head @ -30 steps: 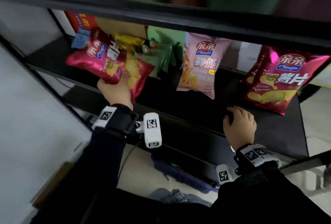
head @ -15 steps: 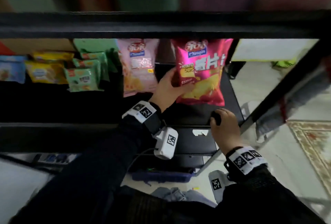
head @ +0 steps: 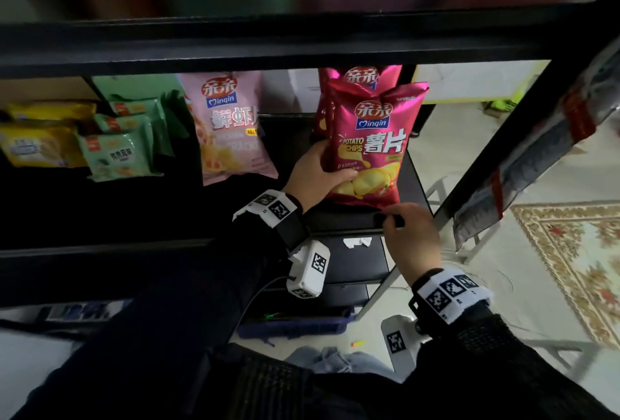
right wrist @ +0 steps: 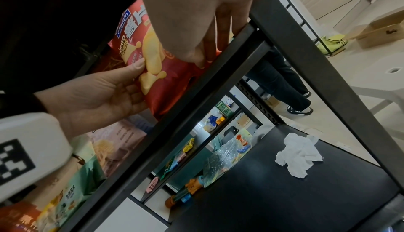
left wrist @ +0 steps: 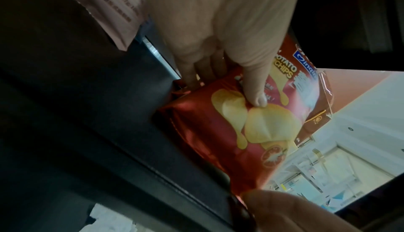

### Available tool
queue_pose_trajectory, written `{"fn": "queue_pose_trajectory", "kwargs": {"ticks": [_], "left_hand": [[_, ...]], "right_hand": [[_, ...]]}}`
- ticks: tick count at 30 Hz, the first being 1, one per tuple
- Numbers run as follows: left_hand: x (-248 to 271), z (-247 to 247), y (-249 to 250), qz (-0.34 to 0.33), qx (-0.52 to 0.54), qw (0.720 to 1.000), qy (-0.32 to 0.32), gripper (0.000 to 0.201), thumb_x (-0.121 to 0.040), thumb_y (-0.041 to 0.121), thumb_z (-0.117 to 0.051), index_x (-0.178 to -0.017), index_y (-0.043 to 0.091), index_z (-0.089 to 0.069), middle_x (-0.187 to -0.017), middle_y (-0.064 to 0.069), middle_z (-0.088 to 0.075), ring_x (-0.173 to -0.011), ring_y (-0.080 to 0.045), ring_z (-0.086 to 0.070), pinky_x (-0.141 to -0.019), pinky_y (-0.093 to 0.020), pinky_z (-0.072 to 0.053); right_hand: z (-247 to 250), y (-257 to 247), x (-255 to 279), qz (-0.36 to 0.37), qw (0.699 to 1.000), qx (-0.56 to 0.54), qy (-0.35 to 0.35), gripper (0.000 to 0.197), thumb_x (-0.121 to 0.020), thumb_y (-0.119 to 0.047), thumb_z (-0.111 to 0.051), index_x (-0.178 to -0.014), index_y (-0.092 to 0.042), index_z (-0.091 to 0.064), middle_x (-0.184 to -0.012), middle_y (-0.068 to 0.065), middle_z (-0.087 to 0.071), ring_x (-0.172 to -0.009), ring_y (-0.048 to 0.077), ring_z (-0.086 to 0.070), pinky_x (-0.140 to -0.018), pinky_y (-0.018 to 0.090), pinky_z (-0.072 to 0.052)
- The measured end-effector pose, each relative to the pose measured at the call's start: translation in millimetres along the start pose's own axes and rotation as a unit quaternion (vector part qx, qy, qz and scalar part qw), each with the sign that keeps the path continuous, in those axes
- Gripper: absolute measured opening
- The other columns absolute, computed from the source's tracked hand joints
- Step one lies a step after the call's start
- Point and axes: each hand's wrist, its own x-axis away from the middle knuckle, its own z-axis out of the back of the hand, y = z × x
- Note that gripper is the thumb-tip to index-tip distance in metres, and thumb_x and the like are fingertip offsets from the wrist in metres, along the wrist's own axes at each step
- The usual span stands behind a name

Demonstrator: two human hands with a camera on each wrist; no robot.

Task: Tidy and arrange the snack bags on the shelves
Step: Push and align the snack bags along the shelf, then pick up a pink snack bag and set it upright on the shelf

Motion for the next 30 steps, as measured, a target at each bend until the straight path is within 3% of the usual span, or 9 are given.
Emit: {"fn": "queue_pose_trajectory", "kwargs": {"ticks": [3, 8, 11, 16, 18, 20, 23, 27, 30], "left_hand": [[6.5, -2.9, -1.8, 0.021, 0.023, 0.999, 0.015, 0.067, -0.077, 0.023, -0.079, -0.135, 0.014, -0.047, -0.126, 0.000, -0.060, -0.110, -0.009, -0.055, -0.094, -0.020, -0.040], [14.1, -3.1, -0.8, 0.054, 0.101, 0.993, 0.018, 0.071, -0.076, 0.020, -0.080, -0.136, 0.014, -0.042, -0.120, 0.005, -0.057, -0.106, -0.004, -0.056, -0.093, -0.021, -0.045], [17.8, 14.1, -0.2, 0.062, 0.155, 0.983, 0.076, 0.067, -0.081, 0.015, -0.076, -0.137, 0.007, -0.040, -0.122, 0.002, -0.055, -0.109, -0.006, -0.055, -0.093, -0.015, -0.046], [25.2, 69.9, -3.9, 0.051, 0.190, 0.952, 0.236, 0.033, -0.089, -0.003, -0.060, -0.121, -0.005, -0.049, -0.100, -0.005, -0.059, -0.084, -0.003, -0.060, -0.076, -0.009, -0.046], [29.0, 96.2, -11.4, 0.047, 0.200, 0.941, 0.268, 0.024, -0.091, -0.009, -0.054, -0.114, -0.005, -0.050, -0.094, -0.008, -0.061, -0.079, -0.005, -0.060, -0.080, -0.019, -0.048], [31.1, 119.5, -22.2, 0.058, 0.192, 0.936, 0.288, 0.027, -0.092, -0.008, -0.052, -0.119, -0.010, -0.050, -0.103, -0.016, -0.061, -0.086, -0.015, -0.059, -0.083, -0.025, -0.048], [30.4, 150.1, -40.4, 0.072, 0.174, 0.928, 0.321, 0.029, -0.092, 0.002, -0.058, -0.118, -0.009, -0.052, -0.100, -0.011, -0.058, -0.077, -0.006, -0.057, -0.067, -0.006, -0.045], [26.9, 182.2, -56.6, 0.087, 0.108, 0.963, 0.230, 0.007, -0.089, 0.004, -0.063, -0.084, 0.008, -0.060, -0.085, -0.009, -0.062, -0.058, 0.009, -0.053, -0.062, -0.012, -0.043], [22.7, 192.4, -63.5, 0.100, 0.127, 0.980, 0.113, 0.013, -0.089, 0.006, -0.065, -0.101, 0.011, -0.060, -0.098, -0.006, -0.066, -0.065, 0.008, -0.062, -0.065, -0.009, -0.049]], "right_hand": [[-0.4, -1.9, -4.4, 0.004, 1.000, -0.007, -0.006, 0.019, -0.086, -0.008, -0.057, -0.097, -0.008, -0.073, -0.102, 0.012, -0.067, -0.101, 0.030, -0.059, -0.091, 0.034, -0.044], [5.1, -9.0, -7.9, -0.038, 0.996, -0.086, 0.012, 0.018, -0.087, -0.012, -0.054, -0.079, -0.024, -0.064, -0.097, 0.007, -0.064, -0.076, 0.014, -0.055, -0.069, 0.018, -0.034], [16.6, -28.9, -15.5, -0.059, 0.985, -0.157, 0.047, 0.026, -0.087, -0.012, -0.052, -0.070, -0.032, -0.054, -0.086, 0.001, -0.065, -0.076, 0.015, -0.057, -0.066, 0.022, -0.039], [22.7, -92.1, -27.3, 0.061, 0.959, -0.263, 0.090, 0.012, -0.084, -0.007, -0.051, -0.081, -0.013, -0.061, -0.086, 0.009, -0.063, -0.077, 0.012, -0.058, -0.075, 0.019, -0.044], [11.2, -123.1, -32.3, 0.118, 0.945, -0.300, 0.057, 0.014, -0.081, -0.005, -0.050, -0.084, -0.007, -0.064, -0.086, 0.011, -0.063, -0.082, 0.023, -0.059, -0.079, 0.026, -0.045], [-11.2, -151.1, -41.6, 0.147, 0.942, -0.299, 0.034, 0.017, -0.081, -0.004, -0.052, -0.086, -0.001, -0.068, -0.088, 0.012, -0.066, -0.083, 0.020, -0.059, -0.080, 0.017, -0.044], [-56.1, -186.3, -61.8, 0.128, 0.946, -0.298, -0.022, 0.016, -0.084, 0.002, -0.055, -0.093, 0.002, -0.068, -0.091, 0.009, -0.066, -0.086, 0.012, -0.057, -0.077, 0.003, -0.038], [-106.3, -206.4, -83.4, -0.014, 0.924, -0.362, -0.124, 0.016, -0.080, 0.004, -0.064, -0.074, -0.011, -0.060, -0.071, -0.003, -0.063, -0.065, 0.000, -0.061, -0.066, 0.015, -0.047], [-125.7, -205.8, -83.5, -0.106, 0.899, -0.380, -0.189, 0.035, -0.079, -0.007, -0.072, -0.113, -0.003, -0.064, -0.107, 0.014, -0.070, -0.100, 0.024, -0.067, -0.088, 0.041, -0.054]]}}
